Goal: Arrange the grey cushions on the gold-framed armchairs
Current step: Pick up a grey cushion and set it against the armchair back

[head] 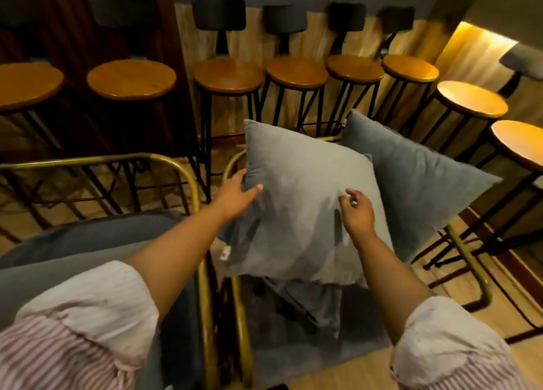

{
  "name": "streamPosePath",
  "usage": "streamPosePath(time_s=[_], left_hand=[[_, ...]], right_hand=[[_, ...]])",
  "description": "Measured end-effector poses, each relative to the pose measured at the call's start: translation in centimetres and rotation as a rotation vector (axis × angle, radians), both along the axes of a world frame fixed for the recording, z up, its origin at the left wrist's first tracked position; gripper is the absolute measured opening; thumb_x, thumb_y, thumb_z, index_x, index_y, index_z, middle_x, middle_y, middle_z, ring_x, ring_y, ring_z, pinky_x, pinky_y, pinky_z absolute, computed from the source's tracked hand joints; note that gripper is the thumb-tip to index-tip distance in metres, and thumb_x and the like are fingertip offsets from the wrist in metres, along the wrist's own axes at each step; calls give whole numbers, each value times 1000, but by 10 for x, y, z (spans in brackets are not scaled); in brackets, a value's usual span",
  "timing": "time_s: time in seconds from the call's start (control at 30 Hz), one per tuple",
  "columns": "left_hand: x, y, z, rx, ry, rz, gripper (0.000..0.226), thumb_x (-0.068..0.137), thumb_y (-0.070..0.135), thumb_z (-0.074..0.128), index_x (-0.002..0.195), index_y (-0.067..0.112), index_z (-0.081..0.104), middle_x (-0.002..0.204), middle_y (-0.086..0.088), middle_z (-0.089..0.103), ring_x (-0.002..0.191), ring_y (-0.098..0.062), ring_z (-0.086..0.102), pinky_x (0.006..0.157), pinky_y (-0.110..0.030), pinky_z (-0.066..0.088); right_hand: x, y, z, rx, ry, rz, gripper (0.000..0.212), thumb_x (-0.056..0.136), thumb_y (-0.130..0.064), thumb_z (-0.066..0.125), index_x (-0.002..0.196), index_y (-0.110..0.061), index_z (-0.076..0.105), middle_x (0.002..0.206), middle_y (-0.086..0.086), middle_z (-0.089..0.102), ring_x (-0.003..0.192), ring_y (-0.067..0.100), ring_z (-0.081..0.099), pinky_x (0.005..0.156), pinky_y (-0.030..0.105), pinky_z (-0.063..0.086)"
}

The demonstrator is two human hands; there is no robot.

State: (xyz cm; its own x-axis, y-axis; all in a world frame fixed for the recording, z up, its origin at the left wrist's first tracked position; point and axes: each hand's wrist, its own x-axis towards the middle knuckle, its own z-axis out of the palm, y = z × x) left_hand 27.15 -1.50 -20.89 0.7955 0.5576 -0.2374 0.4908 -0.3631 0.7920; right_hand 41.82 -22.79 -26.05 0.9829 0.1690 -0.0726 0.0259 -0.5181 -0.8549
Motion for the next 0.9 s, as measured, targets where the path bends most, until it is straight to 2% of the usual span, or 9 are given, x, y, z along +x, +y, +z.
streamPosePath(time_s=[0.07, 0.17, 0.3, 0.4, 0.5, 0.67, 0.73, 0.83, 0.9], left_hand=[[33, -9, -11, -66, -33, 81, 88, 78, 56, 61, 150, 19, 26, 149, -14, 41, 136, -32, 41, 110, -39, 36], [79, -19, -29, -161, 3, 211, 99, 74, 65, 60, 152, 31, 10, 158, -15, 17, 145, -36, 21, 118, -47, 22], [106, -15, -52, -109, 114, 308, 104, 68, 75, 55, 147, 46, -5, 160, -13, -1, 146, -41, 7, 117, -55, 16], [110, -7, -67, -75, 126, 341, 103, 67, 76, 55, 147, 48, -4, 160, -13, 5, 145, -41, 13, 117, -54, 20], [109, -3, -74, -58, 93, 344, 101, 69, 74, 57, 147, 49, -2, 160, -9, 8, 144, -38, 19, 115, -51, 24], [98, 0, -73, -247, 16, 385, 133, 33, 85, 67, 145, 51, 5, 156, 1, 27, 138, -34, 37, 110, -54, 35], [91, -1, -67, -304, -14, 394, 131, 36, 81, 70, 147, 47, 9, 153, 2, 33, 134, -32, 42, 108, -50, 39], [82, -7, -56, -278, -148, 433, 103, 58, 67, 73, 145, 41, 24, 147, 1, 44, 129, -28, 47, 101, -39, 42], [72, -14, -45, -248, -199, 462, 95, 64, 62, 72, 144, 39, 27, 144, 0, 47, 128, -28, 48, 100, -39, 41]], right_hand=[[38, -15, -10, -70, 34, 21, 46, 92, -32, 54, 131, -7, 51, 135, 22, 52, 121, 37, 51, 107, 43, 40], [92, -32, -23, -131, 134, 28, 59, 90, -43, 55, 138, -12, 44, 145, 20, 39, 130, 40, 42, 111, 49, 34], [129, -44, -36, -21, 340, 38, 73, 87, -56, 51, 148, -26, 25, 156, 11, 25, 139, 37, 31, 111, 47, 29], [142, -53, -52, 70, 456, 56, 82, 85, -62, 50, 151, -29, 16, 158, 3, 22, 140, 33, 30, 112, 45, 28], [150, -59, -65, 106, 495, 61, 90, 77, -69, 54, 150, -29, 19, 157, 2, 27, 138, 30, 34, 111, 43, 29], [143, -66, -64, 129, 498, 108, 109, 57, -82, 54, 149, -32, 23, 155, 0, 31, 137, 27, 37, 107, 41, 31], [138, -67, -57, 183, 466, 88, 100, 63, -76, 60, 147, -30, 31, 150, 1, 40, 129, 24, 45, 100, 35, 36], [128, -69, -39, 258, 396, 67, 80, 73, -62, 64, 141, -26, 41, 141, 2, 51, 112, 18, 51, 91, 31, 39], [123, -67, -23, 294, 340, 64, 71, 77, -54, 65, 138, -24, 45, 137, 2, 54, 108, 17, 52, 89, 31, 39]])
